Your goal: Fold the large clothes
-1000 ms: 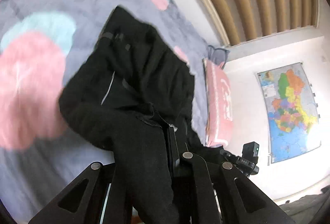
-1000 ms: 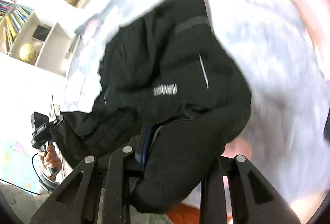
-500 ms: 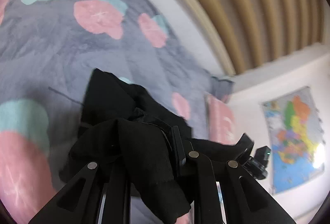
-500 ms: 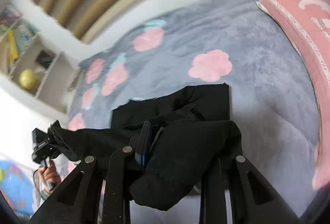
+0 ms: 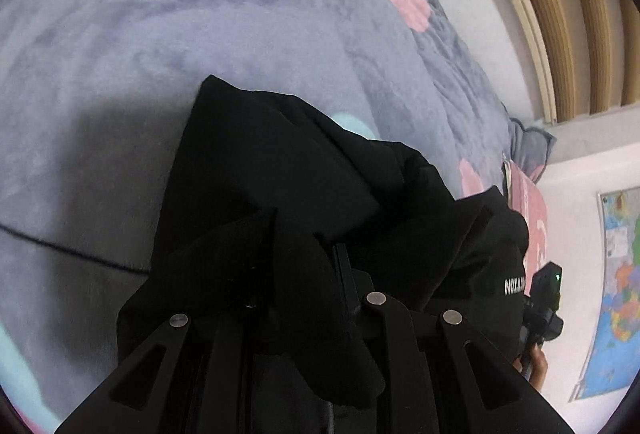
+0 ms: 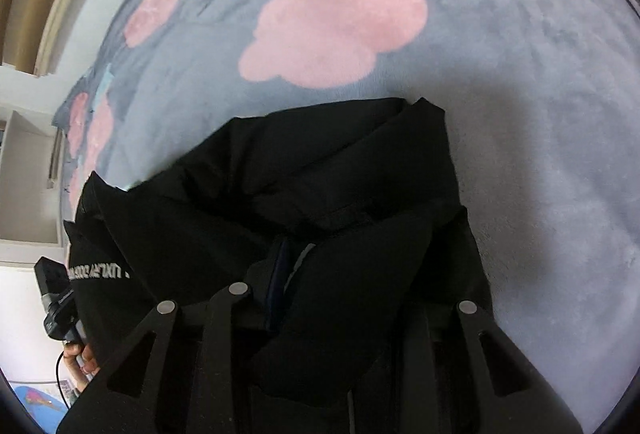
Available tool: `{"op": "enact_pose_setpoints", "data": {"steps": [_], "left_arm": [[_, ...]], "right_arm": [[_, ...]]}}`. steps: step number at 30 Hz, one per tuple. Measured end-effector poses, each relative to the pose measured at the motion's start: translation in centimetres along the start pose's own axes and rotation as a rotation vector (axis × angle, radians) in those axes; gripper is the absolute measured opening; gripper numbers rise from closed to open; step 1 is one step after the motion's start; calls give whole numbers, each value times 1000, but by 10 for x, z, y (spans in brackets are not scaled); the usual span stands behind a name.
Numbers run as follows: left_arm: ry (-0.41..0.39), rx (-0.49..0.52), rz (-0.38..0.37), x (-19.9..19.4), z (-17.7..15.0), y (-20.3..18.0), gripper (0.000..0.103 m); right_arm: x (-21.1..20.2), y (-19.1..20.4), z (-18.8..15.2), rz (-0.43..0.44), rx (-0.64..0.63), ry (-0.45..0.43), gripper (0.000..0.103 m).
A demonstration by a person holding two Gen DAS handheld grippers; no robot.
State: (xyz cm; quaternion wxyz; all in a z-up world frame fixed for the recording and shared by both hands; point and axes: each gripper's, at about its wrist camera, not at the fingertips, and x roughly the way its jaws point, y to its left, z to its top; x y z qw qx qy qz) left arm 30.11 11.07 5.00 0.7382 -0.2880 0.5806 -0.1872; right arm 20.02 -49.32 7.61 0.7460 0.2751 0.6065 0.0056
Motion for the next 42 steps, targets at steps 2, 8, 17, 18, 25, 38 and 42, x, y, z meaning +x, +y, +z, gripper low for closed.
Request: {"op": "enact_pose_setpoints", "data": {"steps": [2,8,17,18,25,38,42], "left_arm": [[27,-6,-17,-3,2,1,19],[78,61,-144,-58,10,-11,25],[6,116,-271,-168,-9,-9,67],[-41,120,-221,-177,-10,-7,69],[-32,147,76,-122,2,-6,69],[94,-36,-38,-43,35,48,67],[2,80,91,-61,18,23,11]], "right_arm": [[2,-1,0,-1,0,1,32],[-42,-2,-3,49,14,-8,36],[-137,-14,-27,234,41,-105,64],[-142,-13,-29,209,28,-121,67],[-144,10,-25,38,-128,-196,80],[-38,-4,43,-110,-271,-84,72],[-51,18,22,-216,-364,-202,26]]}}
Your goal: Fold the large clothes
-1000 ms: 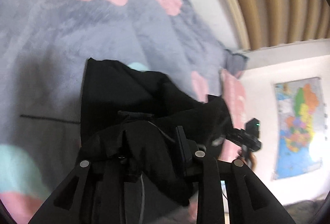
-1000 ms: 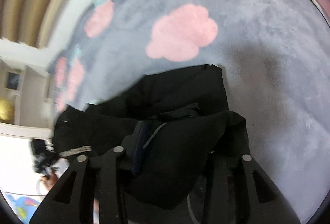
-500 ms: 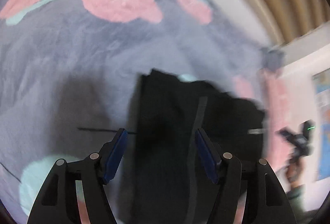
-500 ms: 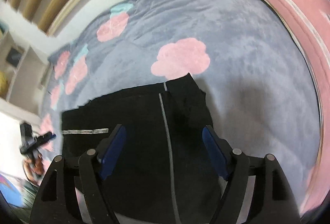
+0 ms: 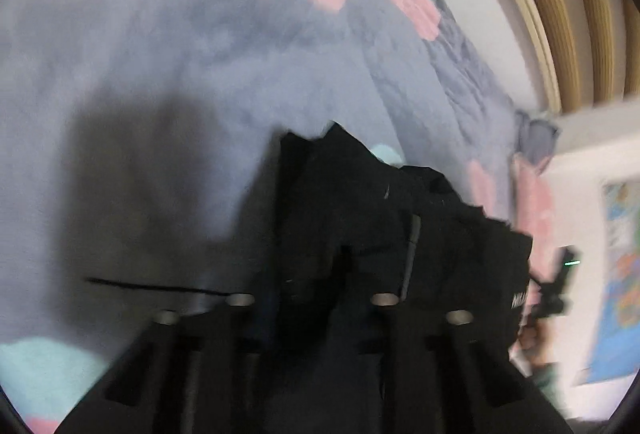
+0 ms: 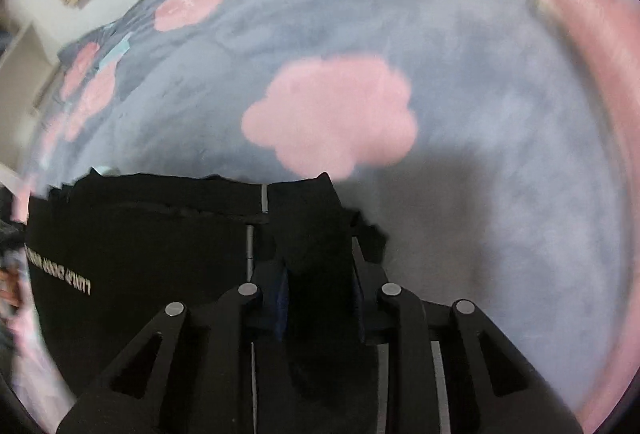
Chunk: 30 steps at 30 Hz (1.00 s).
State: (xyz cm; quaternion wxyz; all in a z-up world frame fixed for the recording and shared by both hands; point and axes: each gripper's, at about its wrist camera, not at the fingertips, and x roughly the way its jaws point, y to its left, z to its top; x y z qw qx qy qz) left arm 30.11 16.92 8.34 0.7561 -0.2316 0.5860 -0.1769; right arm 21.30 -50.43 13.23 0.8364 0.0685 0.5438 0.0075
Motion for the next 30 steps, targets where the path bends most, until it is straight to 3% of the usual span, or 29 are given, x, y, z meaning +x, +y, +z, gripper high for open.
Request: {"op": "enact_pose_setpoints", "data": {"steps": [2,7,9,11,16,17,19,24,26,28,30], "left_arm": [[-89,24,5,-31,-8,-12,9],[-255,49,-95,-87,11,-48,9],[-301,94,-73,-89,28,-70,9],[-298,114,-24,-67,45,-80,9],[-155,15,117,17,57,-44,9],[-110,-48,108,35,53,-27,10],[-95,-111,50,44,46,-9,13],[-94,-153,-68,14,40,3,18],[-110,-136,-46,-12,36,-1,21],[-152,-71,-4,-41,30,-17,23],[-190,6,28,-64,21,-39,37]], "right_arm": [[-34,11,-7,-102,-50,-84,24],[-90,12,13,-180,-46,-213,17],[-94,11,30,-246,-40,-244,15],[-85,-3,50,-291,21,-255,14],[-19,-31,66,-93,143,-81,15],[-12,-30,62,-61,143,-59,16],[-1,-27,50,-32,148,-25,20],[-7,-19,25,44,173,0,25],[-22,-7,18,56,164,-8,33],[-40,7,10,88,158,-29,57],[-60,27,0,165,140,-61,60]]}}
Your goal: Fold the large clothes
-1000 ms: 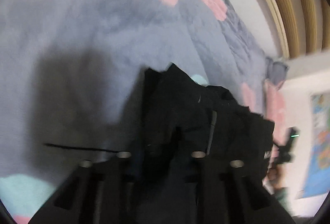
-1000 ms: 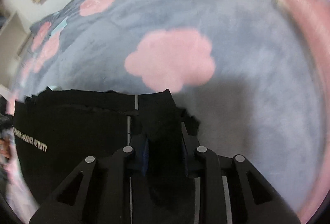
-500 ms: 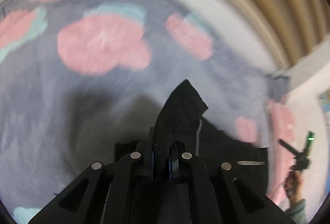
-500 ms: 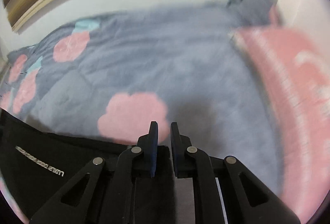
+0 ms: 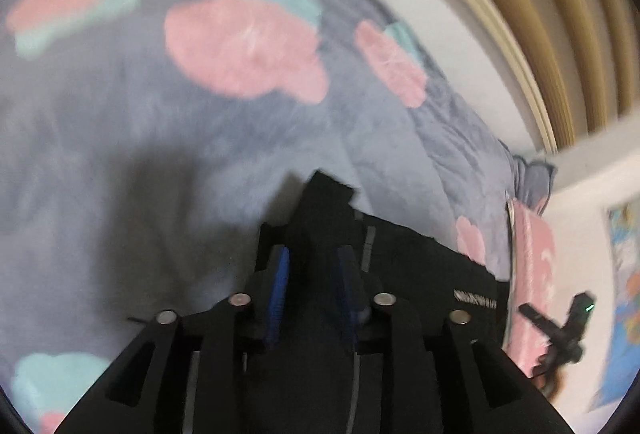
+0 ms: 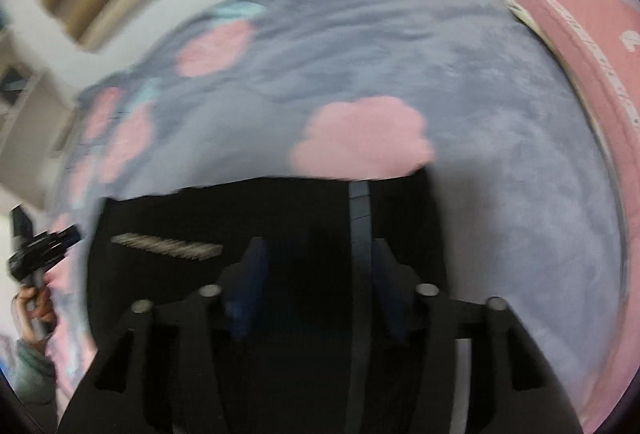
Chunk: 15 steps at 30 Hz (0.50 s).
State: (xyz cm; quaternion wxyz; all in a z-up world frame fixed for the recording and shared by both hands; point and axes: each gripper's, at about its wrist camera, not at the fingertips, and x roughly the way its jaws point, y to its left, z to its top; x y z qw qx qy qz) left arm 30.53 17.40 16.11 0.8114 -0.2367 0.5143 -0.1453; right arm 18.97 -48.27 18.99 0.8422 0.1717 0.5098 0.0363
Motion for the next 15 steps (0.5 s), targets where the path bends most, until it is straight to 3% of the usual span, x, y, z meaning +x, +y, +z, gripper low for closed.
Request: {"op": "enact_pose_setpoints", "data": {"steps": [2,5,7,10,15], "left_arm": [[-33,46,-37,-21,-13,-26,48],[-22,109,-134,-31,-48,-71,50],[11,178,-141,-20,-73,-103,50],[73,329,-89,12,-116,-150,50],[200,322,97,93,-164,-145,49]], "right_arm": [[-14,28,-15,43,-43,-10,62],[-14,62,-35,36,-102,21,63],[-4,84,-51,-12,-159,55,63],[23,105,-73,-103,-210,97,63],[77,93,-102,-162,-143,165,68]]}}
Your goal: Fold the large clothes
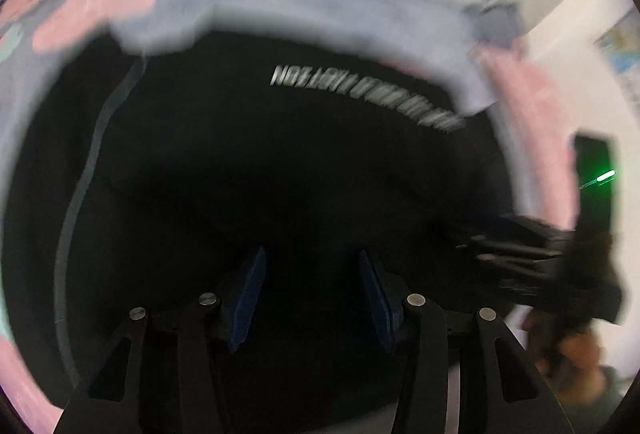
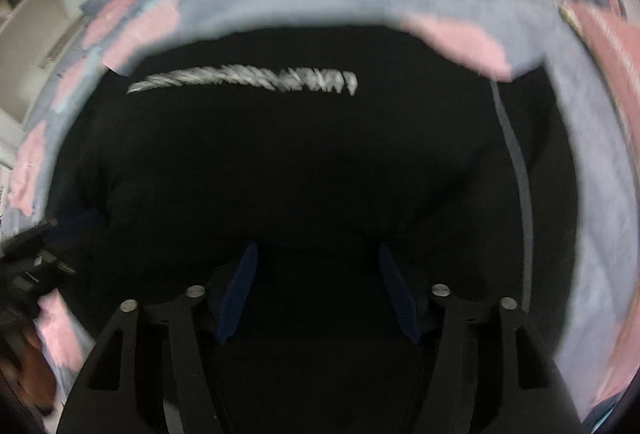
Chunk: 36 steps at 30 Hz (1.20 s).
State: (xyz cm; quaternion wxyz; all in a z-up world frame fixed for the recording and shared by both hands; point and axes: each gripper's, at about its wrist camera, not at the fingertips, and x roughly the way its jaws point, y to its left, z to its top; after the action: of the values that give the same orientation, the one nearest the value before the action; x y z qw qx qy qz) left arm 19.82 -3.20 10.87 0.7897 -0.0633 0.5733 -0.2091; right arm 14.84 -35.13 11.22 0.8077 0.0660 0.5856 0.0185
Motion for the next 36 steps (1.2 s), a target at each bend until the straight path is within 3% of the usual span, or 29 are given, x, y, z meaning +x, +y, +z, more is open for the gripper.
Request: {"op": "enact_pose_setpoints", "data": {"steps": [5,8,10,11,12,14,15,16,20,24,27,31,33,36], "left_arm": [[13,-57,54,23,3,4,50],[10,-60,13,9,4,6,50],[-18,-37,17,-12,7,2,50],[-64,-6,41,-28,11,-2,50],[-101,16,56,-38,18,-5,50],[-138,44,74,-48,34,-7,53],[-119,36,69,-43,44,-4,58],[-90,19,63,-35,51,1,58],[47,-73,46,26,64,31,58],[45,-30,102,40,68,27,58],[15,15,84,19,62,18,58],[-27,41,11,-34,36,19,58],[-43,67,-17,-57,13,20,58],[-20,79,-55,-70,-19,27,58]], "right_arm": [[19,13,-11,-91,-27,-25,70],[8,6,-10,-48,22,-24,72],[-9,4,-5,-71,43,-24,73],[-18,4,-3,-80,48,-54,73],[-39,6,2,-76,49,-149,74],[-61,9,14,-62,54,-263,89],[-64,10,22,-61,60,-284,102],[-61,11,33,-68,63,-272,103],[32,8,60,-60,63,22,101],[53,1,57,-44,85,25,103],[29,-3,49,-15,70,-22,101],[-31,-9,13,69,66,-106,101],[-52,-8,-10,37,53,-139,101],[-65,-3,-51,-8,40,-122,101]]}}
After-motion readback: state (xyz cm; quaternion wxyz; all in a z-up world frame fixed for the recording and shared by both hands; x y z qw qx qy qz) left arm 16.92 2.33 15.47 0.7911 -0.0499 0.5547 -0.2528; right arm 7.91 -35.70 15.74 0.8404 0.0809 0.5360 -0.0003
